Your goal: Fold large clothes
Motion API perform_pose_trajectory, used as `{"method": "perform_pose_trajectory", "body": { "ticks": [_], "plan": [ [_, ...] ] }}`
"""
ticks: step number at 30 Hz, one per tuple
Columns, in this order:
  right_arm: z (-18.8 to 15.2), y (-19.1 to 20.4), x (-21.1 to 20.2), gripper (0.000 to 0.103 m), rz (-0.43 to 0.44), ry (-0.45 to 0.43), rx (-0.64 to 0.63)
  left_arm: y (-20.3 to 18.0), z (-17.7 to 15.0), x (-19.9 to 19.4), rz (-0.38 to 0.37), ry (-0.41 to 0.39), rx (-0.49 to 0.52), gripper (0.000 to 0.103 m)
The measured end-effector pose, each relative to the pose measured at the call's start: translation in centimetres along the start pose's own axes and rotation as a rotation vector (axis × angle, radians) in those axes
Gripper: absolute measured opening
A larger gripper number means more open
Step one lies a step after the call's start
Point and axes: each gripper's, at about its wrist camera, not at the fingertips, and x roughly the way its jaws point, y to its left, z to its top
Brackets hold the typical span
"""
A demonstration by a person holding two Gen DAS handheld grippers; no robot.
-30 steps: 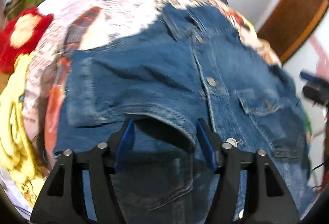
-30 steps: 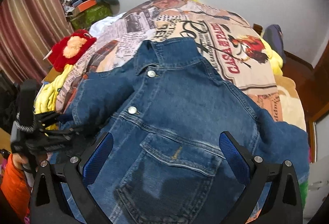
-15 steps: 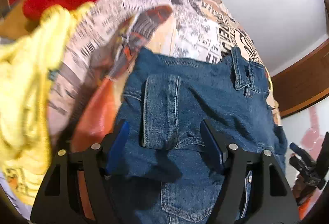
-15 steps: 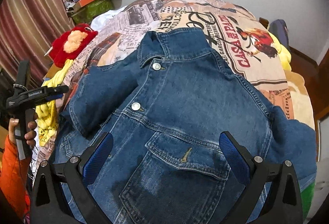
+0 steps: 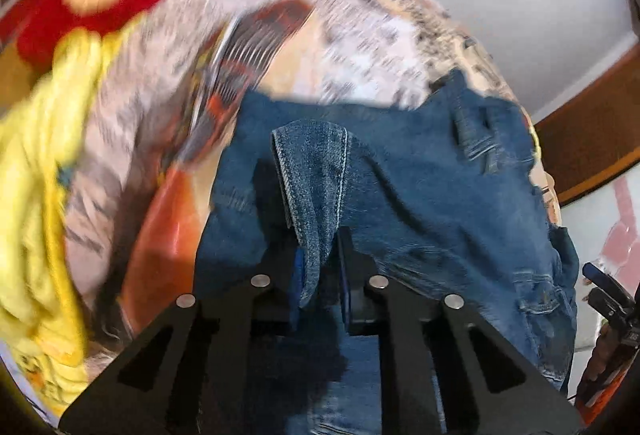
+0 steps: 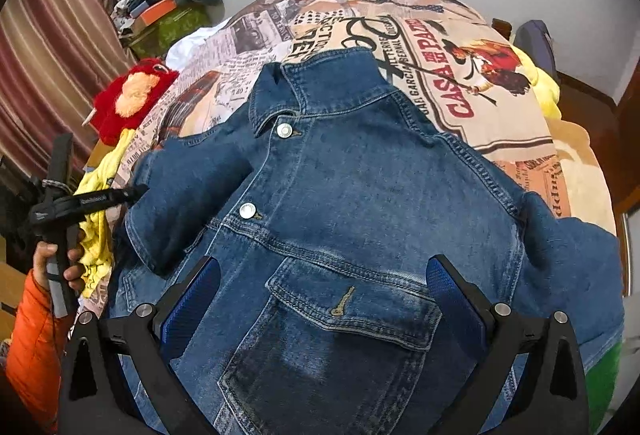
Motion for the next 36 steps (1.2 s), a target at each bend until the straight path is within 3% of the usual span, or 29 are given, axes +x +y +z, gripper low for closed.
{"method": "perform_pose_trajectory", "body": {
  "ticks": [6,10,15,21,25,27,29,31,36],
  "plan": [
    [-0.1,-1.2,-2.0,0.102,0.01,-0.048,0.027,-8.2,2.0,-6.4,-0.054,-0.151,0.17,0.011],
    [-0.5,-2.7,-3.8,0.102,0.005,-0.086,0.049,-14.9,2.3,-8.1,-0.132,-0.186,0.294,0.011],
    [-1.7,-4.9,-5.8,0.102,-0.018,-0.116,0.083,-22.0,0.8,-7.1,-0.202,-0.143,0.417,0.011],
    [-2.9,-7.9,-7.8,0.102,-0.045,-0.133,0.138,-27.6,-3.3,-2.9,-0.203,-0.001,0.542,0.012],
    [-3.4,-9.3,-8.5,0.102,-0.051,-0.135,0.172,-28.3,-4.9,-1.5,-0.272,0.094,0.534,0.012],
    [-3.4,-9.7,-8.6,0.102,-0.049,-0.134,0.186,-28.6,-5.1,-1.8,-0.275,0.089,0.537,0.012],
    [-3.3,-9.8,-8.4,0.102,-0.04,-0.13,0.198,-28.2,-4.8,-2.6,-0.26,0.059,0.541,0.02],
    [-3.1,-9.6,-8.0,0.102,-0.019,-0.119,0.205,-27.5,-4.5,-3.4,-0.234,0.025,0.539,0.039],
    [-2.1,-8.6,-5.3,0.102,0.018,-0.067,0.201,-23.2,-3.3,-4.7,-0.101,-0.064,0.516,0.056]
  ]
}}
